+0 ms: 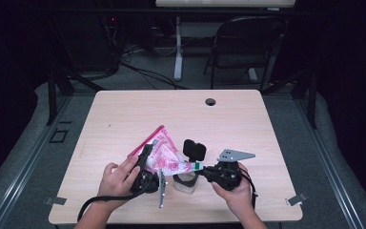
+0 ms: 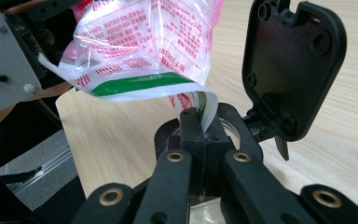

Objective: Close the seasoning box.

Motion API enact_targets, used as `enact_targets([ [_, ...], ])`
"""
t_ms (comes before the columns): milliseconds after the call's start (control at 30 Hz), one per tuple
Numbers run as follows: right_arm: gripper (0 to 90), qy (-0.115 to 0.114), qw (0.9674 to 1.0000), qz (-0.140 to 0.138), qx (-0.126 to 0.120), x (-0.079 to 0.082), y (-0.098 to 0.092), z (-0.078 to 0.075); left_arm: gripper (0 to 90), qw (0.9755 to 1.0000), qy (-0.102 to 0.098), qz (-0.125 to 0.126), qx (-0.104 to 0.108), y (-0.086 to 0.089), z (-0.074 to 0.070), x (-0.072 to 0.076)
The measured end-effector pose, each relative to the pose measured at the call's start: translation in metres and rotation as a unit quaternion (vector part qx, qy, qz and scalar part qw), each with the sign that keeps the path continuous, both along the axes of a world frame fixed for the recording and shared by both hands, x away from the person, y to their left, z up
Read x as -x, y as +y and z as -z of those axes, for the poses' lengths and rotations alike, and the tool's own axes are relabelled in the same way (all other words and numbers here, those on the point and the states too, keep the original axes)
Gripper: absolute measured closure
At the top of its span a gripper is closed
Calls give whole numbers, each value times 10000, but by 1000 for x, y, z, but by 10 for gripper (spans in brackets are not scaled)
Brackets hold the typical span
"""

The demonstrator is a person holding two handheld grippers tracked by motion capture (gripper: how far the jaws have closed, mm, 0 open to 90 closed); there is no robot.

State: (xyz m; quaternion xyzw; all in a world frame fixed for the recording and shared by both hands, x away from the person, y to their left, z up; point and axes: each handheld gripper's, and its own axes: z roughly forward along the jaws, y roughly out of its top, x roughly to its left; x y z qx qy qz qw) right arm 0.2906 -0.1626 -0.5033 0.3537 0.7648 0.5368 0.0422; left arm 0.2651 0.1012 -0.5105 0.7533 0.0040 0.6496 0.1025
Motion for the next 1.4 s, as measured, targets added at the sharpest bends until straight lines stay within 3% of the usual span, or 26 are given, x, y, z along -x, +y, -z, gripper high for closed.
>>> enact_targets([
  [167, 900, 3, 10000, 14, 3, -1, -1, 1, 644, 10000, 43, 16, -33, -2, -2, 0],
  [900, 900, 51, 9999, 74, -76, 0, -5, 2, 648, 9991, -161, 156, -373, -7, -10, 2],
  [1400, 900, 52, 10000, 61, 29, 0, -4, 3, 649, 9984, -271, 175, -468, -8, -11, 3],
])
